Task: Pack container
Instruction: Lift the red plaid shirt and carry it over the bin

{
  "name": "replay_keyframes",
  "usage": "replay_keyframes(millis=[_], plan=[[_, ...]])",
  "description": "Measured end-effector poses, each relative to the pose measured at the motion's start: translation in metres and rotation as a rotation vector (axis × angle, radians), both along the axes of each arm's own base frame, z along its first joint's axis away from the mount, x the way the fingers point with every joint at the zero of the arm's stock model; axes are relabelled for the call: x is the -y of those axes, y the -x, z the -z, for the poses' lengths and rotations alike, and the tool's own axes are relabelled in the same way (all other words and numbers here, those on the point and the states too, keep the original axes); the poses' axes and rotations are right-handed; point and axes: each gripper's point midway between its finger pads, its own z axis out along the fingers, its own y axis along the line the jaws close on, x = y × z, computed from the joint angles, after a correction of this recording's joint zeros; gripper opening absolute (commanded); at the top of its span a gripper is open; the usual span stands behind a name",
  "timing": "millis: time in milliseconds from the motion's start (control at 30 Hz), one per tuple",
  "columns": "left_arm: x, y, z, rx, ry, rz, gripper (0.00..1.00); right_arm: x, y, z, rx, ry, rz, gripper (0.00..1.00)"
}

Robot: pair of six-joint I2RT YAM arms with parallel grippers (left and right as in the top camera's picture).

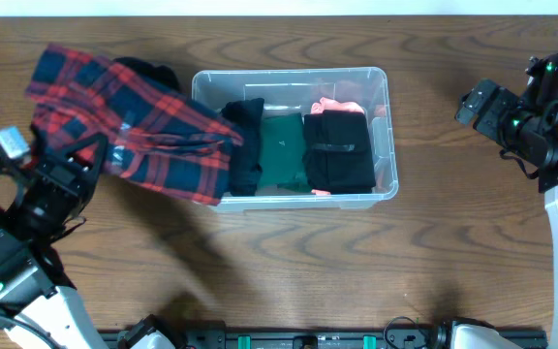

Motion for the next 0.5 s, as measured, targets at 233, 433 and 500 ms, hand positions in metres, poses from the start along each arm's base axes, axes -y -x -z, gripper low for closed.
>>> replay_keyframes(millis=[233, 433, 500], plan=[[0.057, -0.017, -0.017, 0.022, 0.035, 0.135, 0.06, 0.0, 0.0, 0.0, 0.0, 0.0, 0.0, 0.99], [0.131, -0.03, 0.003, -0.093, 0.031, 0.174, 0.06, 0.0, 0.0, 0.0, 0.0, 0.0, 0.0, 0.99], [0.154, -0.035, 0.011, -0.118, 0.006, 0.153, 0.06, 0.0, 0.0, 0.0, 0.0, 0.0, 0.0, 0.99]])
